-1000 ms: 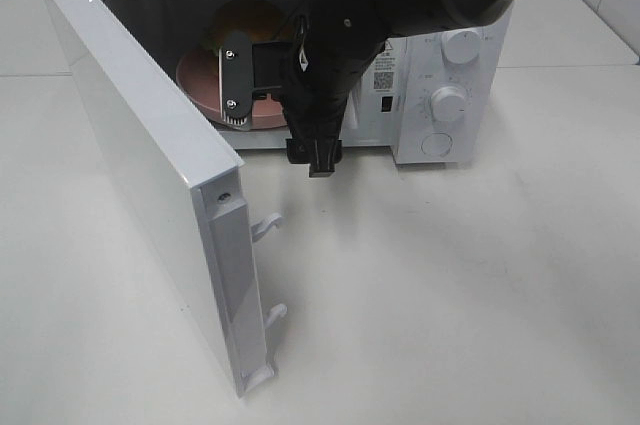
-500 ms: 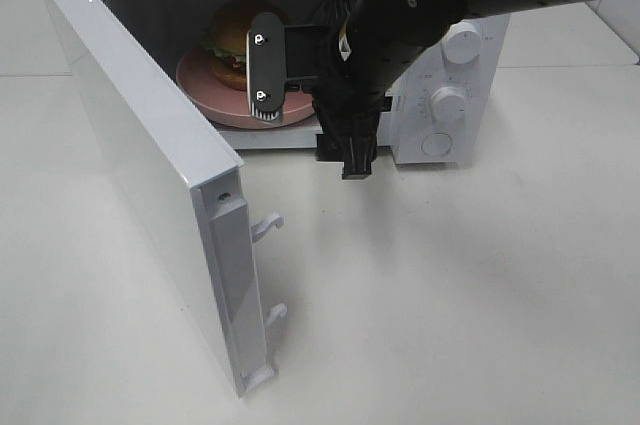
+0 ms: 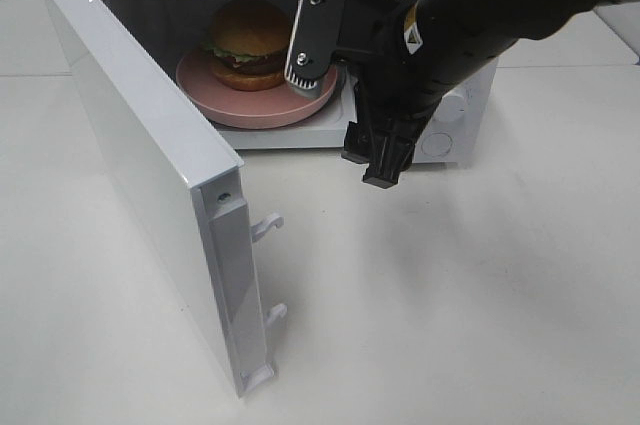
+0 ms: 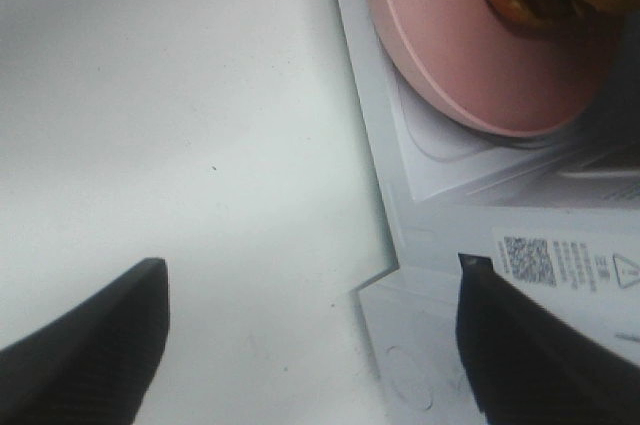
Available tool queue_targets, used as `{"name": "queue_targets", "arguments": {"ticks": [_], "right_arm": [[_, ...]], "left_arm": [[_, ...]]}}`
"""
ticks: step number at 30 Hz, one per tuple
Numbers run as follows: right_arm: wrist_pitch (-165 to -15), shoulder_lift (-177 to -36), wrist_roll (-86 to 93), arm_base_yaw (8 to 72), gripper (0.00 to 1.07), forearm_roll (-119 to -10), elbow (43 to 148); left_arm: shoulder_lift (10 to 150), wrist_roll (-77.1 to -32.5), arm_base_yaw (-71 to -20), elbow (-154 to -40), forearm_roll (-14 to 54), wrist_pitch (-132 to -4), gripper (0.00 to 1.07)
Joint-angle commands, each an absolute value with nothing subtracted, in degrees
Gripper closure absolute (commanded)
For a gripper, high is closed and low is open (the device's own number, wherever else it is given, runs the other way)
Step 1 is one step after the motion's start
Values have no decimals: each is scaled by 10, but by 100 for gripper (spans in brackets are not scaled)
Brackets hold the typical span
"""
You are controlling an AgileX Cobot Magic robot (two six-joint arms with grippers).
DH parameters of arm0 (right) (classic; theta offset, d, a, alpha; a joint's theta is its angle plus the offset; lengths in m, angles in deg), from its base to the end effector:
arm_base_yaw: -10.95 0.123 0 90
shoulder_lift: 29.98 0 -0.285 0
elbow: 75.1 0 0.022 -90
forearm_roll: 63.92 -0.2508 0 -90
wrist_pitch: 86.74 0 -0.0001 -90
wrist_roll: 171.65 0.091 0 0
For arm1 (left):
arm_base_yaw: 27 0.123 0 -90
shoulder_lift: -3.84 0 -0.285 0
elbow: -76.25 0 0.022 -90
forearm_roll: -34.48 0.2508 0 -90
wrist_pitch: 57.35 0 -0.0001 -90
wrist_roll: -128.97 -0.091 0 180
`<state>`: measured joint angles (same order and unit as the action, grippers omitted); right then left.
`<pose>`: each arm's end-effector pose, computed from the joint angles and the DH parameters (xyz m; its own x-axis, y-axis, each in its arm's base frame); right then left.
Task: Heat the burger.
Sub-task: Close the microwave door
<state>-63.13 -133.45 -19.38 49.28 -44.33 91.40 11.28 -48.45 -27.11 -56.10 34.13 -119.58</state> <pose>0.2889 0.2128 0.2375 -0.0237 -0.9242 -0.3812 -0.8073 0.2426 -0.5380 -0.0087 -0.0005 0.2796 -0.4587 -0.0470 -0.8873 -0.0152 0.9989 -0.0450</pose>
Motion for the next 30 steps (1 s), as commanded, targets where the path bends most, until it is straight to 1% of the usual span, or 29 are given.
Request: {"name": "queue_targets", "arguments": {"ticks": [1,13,14,18,19,21,22,23,24,30], "right_arm": [[-636,-1284,-96,491,31,-443,881],[-588,-1139,78,491,31,-446,813],[-563,-1116,114,491,31,-446,808],[-510,-1088,147,491,31,-448,807],[-463,-1071,159,491,31,-448,807],[-440,-1064,160,491,31,-447,807],[-402,-1051,160,491,31,-448,807],[-402,-1051,160,491,31,-448,807],[-367,-1038,159,491,31,-459,807],[-306,-995,155,491,31,-502,807]], "left_arm": [[104,-485,-275,-562,340,-1186,6],[104,-485,-275,-562,340,-1186,6],[104,-485,-275,-562,340,-1186,6],[104,-485,-275,-562,340,-1186,6],[104,-485,-275,-562,340,-1186,6],[104,-485,-275,-562,340,-1186,6],[104,-485,-275,-562,340,-1186,6],[104,-485,-275,-562,340,-1186,6],[104,-485,-275,-562,340,-1186,6],[104,-485,-275,-562,340,-1186,6]]}}
